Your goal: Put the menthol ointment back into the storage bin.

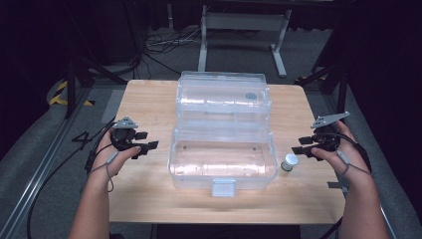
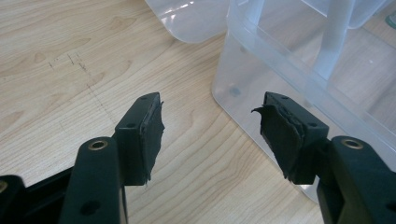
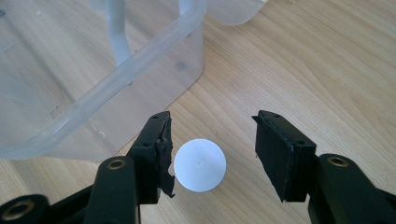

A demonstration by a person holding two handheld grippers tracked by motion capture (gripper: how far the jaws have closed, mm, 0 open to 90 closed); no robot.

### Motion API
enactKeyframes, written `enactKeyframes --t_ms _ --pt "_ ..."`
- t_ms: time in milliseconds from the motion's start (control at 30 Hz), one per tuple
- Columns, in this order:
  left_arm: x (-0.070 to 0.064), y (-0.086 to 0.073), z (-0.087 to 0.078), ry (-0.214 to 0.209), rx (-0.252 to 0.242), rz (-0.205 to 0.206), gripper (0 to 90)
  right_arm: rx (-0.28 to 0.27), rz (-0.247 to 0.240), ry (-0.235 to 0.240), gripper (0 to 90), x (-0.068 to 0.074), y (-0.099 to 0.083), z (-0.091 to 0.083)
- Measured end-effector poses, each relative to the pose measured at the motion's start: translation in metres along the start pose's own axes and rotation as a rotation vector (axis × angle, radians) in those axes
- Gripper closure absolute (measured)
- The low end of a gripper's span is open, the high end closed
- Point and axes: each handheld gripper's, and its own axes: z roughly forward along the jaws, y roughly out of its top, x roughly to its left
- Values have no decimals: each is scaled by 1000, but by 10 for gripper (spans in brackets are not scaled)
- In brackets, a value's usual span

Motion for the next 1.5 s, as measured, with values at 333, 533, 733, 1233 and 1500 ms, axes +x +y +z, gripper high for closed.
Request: enactKeyframes --t_ms 333,533,733,1233,1500 --pt "1 0 2 -8 6 -6 396 46 -22 13 470 2 -1 4" --pt "1 0 2 -6 9 -6 396 77 -27 21 465 4 -1 9" --pt "1 0 2 -6 11 -8 395 90 -35 31 454 5 -1 11" --pt "1 0 3 -11 17 -7 394 134 -48 49 410 8 -2 20" --pt "1 0 2 -9 17 -8 393 172 -55 30 406 6 -4 29"
